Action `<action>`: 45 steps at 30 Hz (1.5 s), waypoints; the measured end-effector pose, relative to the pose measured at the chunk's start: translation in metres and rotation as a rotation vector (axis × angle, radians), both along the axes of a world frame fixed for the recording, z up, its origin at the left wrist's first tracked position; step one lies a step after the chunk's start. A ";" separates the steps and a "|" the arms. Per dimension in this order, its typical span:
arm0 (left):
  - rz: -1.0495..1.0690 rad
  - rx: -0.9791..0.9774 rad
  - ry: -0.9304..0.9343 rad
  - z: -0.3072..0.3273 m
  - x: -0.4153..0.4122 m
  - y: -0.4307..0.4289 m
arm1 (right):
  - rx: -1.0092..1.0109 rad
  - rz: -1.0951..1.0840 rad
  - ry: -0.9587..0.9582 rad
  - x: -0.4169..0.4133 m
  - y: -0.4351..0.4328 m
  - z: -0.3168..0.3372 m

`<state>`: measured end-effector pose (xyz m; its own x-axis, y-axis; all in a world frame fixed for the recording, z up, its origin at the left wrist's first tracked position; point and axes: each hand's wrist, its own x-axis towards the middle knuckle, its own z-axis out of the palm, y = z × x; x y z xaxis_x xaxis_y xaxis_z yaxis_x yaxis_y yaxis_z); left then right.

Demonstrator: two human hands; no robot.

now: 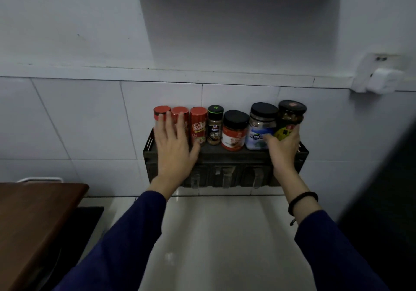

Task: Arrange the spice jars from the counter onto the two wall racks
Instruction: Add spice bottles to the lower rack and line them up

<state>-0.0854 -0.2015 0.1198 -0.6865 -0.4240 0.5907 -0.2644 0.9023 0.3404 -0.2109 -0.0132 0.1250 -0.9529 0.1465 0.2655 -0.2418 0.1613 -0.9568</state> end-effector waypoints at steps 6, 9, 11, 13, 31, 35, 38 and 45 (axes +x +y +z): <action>-0.467 0.679 0.054 0.027 -0.018 0.091 | 0.025 0.050 -0.045 0.002 0.009 0.001; -0.651 1.331 -0.020 0.040 -0.028 0.119 | 0.004 0.063 -0.038 0.004 0.011 -0.001; -0.684 1.483 -0.045 0.041 -0.038 0.126 | 0.015 0.063 -0.030 0.005 0.010 -0.003; -0.677 1.498 -0.066 0.041 -0.046 0.128 | 0.017 0.063 -0.028 0.005 0.009 -0.003; -0.297 1.545 0.476 0.027 0.002 0.010 | 0.482 -0.148 0.063 0.007 -0.013 -0.024; -0.340 1.595 0.398 0.027 -0.002 0.002 | 0.511 -0.164 0.066 0.009 -0.014 -0.024; -0.342 1.612 0.386 0.031 -0.005 0.001 | 0.517 -0.154 0.070 0.009 -0.012 -0.024; -0.319 1.589 0.365 0.031 -0.006 -0.005 | 0.521 -0.141 0.065 0.009 -0.011 -0.023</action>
<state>-0.0913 -0.2064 0.1512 -0.7898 -0.6002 -0.1263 0.1460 -0.3841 0.9117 -0.2020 -0.0243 0.1016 -0.9127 0.1055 0.3949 -0.2393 0.6453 -0.7255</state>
